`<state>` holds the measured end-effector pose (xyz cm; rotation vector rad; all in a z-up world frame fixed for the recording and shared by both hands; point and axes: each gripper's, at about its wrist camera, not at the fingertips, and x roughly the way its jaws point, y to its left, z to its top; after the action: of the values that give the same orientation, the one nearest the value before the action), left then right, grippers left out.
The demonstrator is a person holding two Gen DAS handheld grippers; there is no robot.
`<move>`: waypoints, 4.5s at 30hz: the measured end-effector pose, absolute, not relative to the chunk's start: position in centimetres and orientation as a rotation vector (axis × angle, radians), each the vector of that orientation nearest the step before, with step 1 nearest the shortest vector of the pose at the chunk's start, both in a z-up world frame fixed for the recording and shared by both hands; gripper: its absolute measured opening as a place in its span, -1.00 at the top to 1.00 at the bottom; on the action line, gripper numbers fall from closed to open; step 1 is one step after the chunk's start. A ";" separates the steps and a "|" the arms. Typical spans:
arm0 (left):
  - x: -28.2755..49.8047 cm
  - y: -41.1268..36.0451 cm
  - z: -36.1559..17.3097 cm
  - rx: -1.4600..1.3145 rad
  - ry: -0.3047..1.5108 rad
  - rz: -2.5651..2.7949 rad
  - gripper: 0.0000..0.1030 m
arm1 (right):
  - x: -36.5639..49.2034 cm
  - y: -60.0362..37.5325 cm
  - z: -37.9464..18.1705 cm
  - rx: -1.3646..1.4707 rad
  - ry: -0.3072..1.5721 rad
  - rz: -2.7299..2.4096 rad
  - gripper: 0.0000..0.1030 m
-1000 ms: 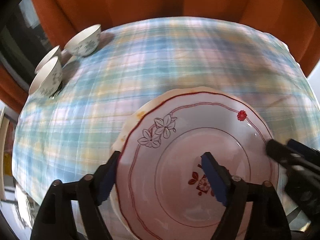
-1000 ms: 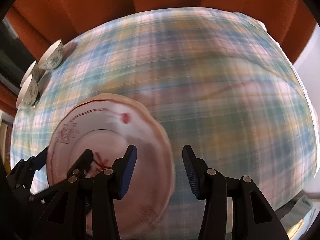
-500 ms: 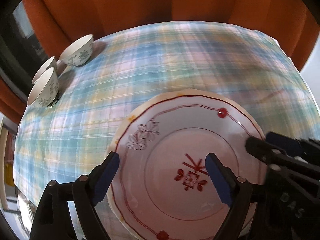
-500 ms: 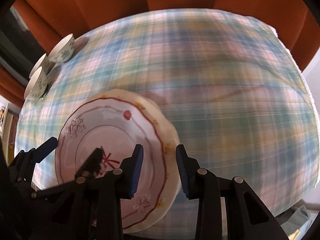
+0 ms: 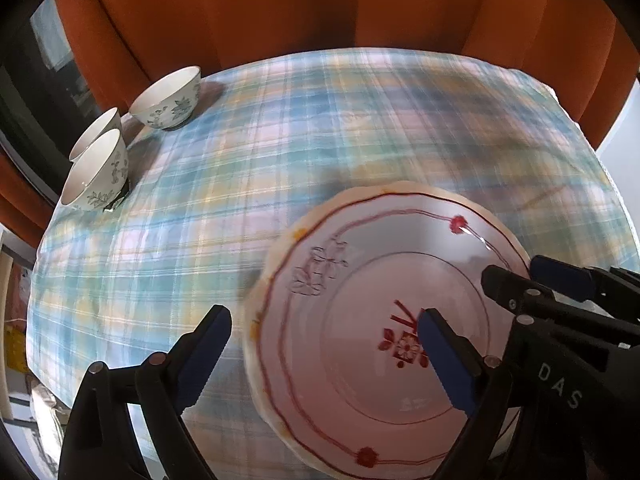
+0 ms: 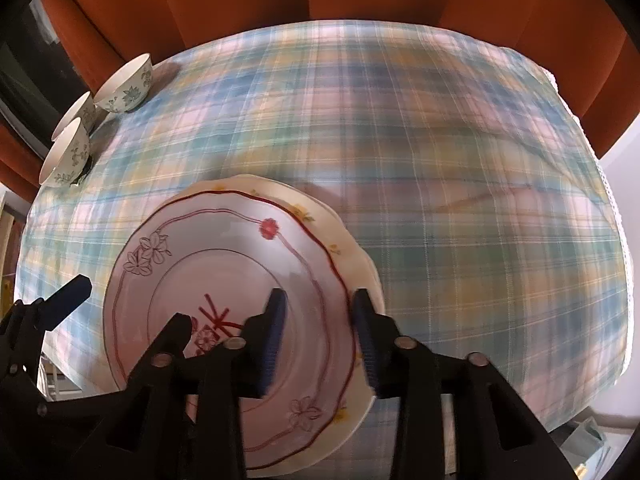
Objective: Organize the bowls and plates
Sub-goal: 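Open both grippers and pull them back from the plate stack, then move both grippers to the rim of a large plain white bowl, then close both grippers on the bowl rim and lift it, then carry the held white bowl with both grippers toward the plate stack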
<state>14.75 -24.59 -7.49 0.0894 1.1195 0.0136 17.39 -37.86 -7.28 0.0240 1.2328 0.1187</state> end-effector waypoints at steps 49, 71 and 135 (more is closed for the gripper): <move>24.7 12.7 -1.2 -0.028 1.093 0.012 -0.86 | 26.3 -1.2 0.4 -0.021 1.127 0.039 -0.45; 32.3 11.3 -8.6 -0.057 1.180 -0.104 0.24 | 34.6 1.2 -7.7 -0.007 1.204 0.011 0.31; 11.3 -7.2 -8.0 -0.055 1.137 0.089 0.31 | 14.3 -17.7 -6.2 0.020 1.168 0.283 0.42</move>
<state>11.29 -7.16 -7.95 -0.0553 1.1372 0.0887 14.30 -17.67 -6.25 0.0202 1.1676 0.2832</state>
